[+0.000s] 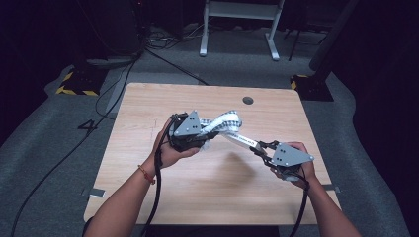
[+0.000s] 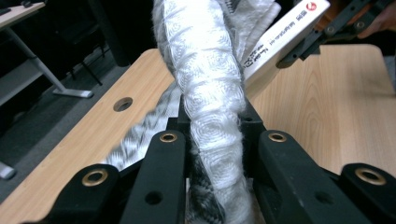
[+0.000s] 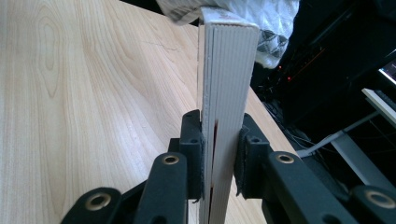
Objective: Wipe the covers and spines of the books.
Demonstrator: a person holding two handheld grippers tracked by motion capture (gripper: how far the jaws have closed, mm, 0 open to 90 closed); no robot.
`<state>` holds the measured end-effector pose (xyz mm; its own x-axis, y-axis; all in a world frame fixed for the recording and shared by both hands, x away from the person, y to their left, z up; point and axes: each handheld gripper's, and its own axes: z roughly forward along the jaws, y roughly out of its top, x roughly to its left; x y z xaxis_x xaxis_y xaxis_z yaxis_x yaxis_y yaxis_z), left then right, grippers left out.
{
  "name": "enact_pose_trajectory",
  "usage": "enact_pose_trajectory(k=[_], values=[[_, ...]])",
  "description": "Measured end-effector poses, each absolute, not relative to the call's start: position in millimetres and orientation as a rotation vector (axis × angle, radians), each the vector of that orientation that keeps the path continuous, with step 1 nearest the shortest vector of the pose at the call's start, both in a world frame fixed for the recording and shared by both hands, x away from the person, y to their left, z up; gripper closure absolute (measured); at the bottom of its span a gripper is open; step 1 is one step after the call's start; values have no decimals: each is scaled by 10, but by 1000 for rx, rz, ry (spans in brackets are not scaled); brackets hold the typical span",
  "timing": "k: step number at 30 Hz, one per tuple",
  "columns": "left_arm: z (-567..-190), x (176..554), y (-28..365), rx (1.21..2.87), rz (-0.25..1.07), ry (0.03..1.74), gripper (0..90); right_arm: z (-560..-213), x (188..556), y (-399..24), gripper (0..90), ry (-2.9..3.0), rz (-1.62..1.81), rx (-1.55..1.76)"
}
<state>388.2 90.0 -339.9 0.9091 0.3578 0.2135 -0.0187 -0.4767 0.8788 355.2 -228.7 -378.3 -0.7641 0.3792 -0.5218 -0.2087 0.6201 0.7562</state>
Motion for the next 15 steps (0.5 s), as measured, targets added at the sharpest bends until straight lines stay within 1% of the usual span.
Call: enact_pose_trajectory(k=[6,9,12,14,15], values=[[-3319,3682,583,2016,366,95,784,-3798,3568,-2232,764,2170,1103,133],[-3341,3656,497,2032,346,74,784,-3797,3554,-2233,764,2168,1105,132],[-3399,3710,494,2090,388,107,784,-3787,3550,-2262,765,2161,1102,132],[-3432,3793,567,2109,402,168,785,-3786,3550,-2280,764,2160,1095,137],[-3450,3864,647,2133,443,222,785,-3788,3551,-2298,764,2157,1097,144]])
